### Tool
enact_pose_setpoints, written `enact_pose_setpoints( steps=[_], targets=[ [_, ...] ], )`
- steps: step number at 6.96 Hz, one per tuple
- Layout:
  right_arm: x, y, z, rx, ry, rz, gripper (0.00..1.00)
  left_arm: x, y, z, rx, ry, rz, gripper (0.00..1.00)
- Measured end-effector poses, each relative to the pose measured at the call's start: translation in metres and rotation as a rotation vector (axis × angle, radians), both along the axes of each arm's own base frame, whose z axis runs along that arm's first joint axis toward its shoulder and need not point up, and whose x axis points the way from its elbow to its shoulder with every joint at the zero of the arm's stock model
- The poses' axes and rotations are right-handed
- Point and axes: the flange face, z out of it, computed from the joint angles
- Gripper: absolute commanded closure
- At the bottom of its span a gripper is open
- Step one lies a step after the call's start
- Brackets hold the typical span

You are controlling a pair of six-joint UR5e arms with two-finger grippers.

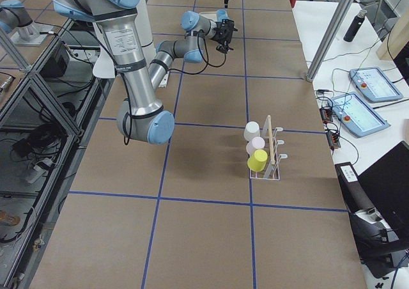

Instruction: Transfer IKEA cup to right arm and place on rack

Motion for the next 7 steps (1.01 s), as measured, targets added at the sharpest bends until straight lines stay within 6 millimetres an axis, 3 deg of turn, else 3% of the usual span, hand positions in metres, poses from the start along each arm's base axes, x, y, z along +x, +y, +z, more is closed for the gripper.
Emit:
enact_pose_setpoints(
  steps=[7],
  targets=[
    [0.0, 0.0, 0.0, 0.003, 0.003, 0.0, 0.0, 0.011, 0.007, 0.009, -0.031, 0.011, 0.031, 0.0]
  ],
)
